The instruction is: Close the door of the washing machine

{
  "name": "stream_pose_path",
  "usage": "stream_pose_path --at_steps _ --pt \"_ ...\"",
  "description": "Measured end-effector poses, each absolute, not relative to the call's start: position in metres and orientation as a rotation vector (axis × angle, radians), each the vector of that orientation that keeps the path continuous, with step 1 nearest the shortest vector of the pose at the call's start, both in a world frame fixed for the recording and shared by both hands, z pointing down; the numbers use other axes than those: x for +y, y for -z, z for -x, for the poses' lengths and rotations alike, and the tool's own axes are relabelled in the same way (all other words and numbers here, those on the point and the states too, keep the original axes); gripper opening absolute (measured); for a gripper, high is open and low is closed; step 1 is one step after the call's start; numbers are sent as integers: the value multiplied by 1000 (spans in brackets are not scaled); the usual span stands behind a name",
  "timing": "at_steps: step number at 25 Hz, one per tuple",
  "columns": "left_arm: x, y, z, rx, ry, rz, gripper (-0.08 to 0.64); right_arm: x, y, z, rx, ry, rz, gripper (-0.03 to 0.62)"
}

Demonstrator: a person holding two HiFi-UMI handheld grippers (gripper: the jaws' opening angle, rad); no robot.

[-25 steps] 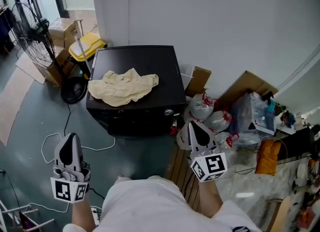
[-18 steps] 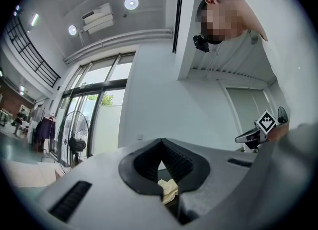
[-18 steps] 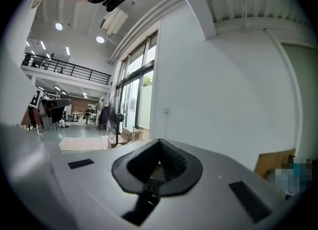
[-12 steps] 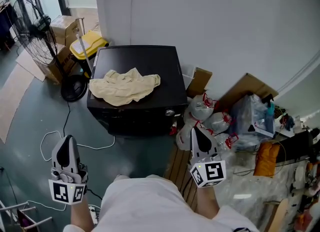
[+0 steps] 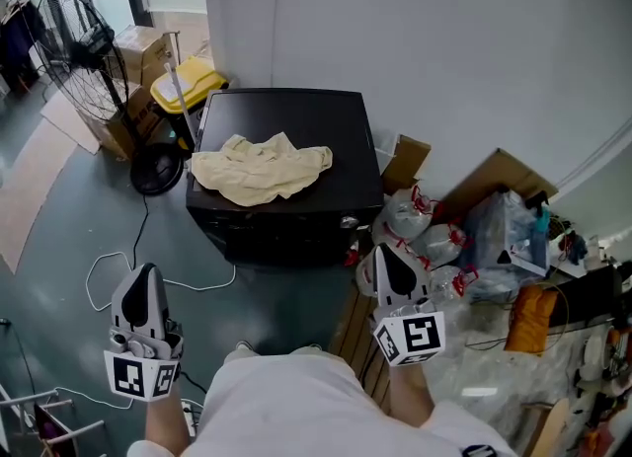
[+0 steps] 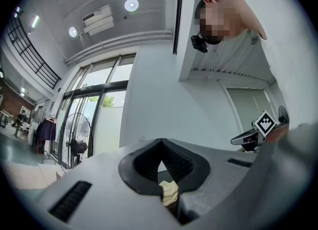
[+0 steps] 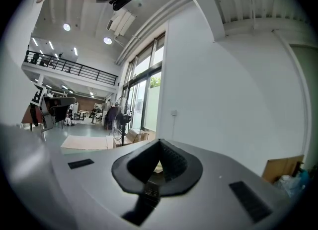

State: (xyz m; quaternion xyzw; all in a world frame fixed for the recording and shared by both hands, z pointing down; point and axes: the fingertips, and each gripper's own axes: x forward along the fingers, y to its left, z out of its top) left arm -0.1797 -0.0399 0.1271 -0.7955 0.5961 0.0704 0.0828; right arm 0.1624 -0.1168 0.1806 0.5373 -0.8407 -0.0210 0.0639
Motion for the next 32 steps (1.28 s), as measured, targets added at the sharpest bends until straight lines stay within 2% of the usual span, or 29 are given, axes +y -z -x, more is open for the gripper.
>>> stream_pose_path --at_steps 15,32 --pt "-42 -128 188 1726 -255 2446 5 -119 -165 -122 -2550 114 -1591 -3" --pt "-50 -137 192 1664 -286 2523 5 -107 -165 -114 -2499 119 -1651 -3"
